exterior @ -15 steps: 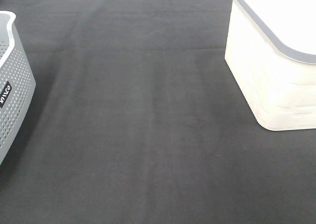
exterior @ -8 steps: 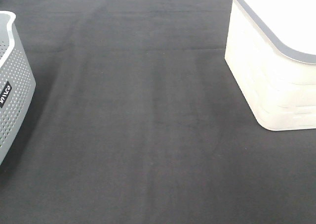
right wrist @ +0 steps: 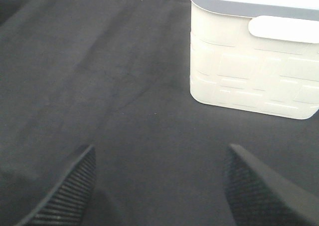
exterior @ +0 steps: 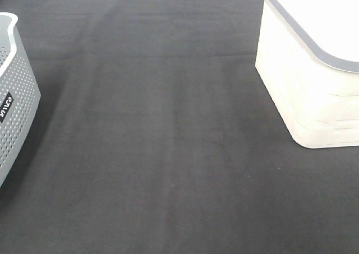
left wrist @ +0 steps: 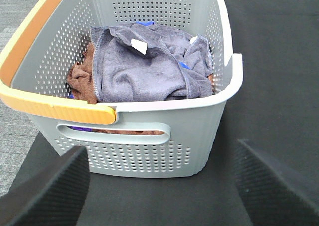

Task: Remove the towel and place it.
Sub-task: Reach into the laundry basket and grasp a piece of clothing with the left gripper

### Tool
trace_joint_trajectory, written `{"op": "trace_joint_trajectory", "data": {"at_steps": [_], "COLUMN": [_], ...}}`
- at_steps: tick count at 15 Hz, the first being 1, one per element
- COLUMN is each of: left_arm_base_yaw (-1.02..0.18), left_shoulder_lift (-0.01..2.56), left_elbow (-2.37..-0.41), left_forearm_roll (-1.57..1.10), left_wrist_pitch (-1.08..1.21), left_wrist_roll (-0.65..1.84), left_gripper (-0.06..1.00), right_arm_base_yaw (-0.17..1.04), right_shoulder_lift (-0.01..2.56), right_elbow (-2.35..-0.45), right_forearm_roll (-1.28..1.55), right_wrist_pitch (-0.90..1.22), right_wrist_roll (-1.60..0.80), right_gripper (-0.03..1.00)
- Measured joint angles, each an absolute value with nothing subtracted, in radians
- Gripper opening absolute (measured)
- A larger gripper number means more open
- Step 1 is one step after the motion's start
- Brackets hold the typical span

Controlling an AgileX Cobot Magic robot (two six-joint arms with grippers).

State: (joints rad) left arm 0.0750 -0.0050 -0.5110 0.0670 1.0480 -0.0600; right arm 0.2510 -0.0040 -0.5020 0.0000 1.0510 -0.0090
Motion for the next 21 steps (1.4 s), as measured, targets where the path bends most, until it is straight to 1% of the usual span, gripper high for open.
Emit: {"op": "trace_joint_trajectory", "data": {"at_steps": [16,21], "left_arm_base_yaw": [0.075,0.075], "left_shoulder_lift": [-0.005,0.155], "left_elbow": [-0.514,-0.598], "left_forearm_roll": [0.07,0.088], "left_wrist_pitch": [1.048,1.012], "left_wrist_roll": [-0.061,-0.155], "left_gripper": [0.74,0.74], "right_arm_base_yaw": [0.251,0.251], "right_shoulder_lift": [-0.004,-0.004], "right_elbow": [-0.502,-0.502], "right_forearm_roll": [0.0,0.0], "right_wrist_pitch": [1.051,1.051], "right_wrist_roll": [-0.009,-0.009], "right_gripper": [0.71,0.71]}}
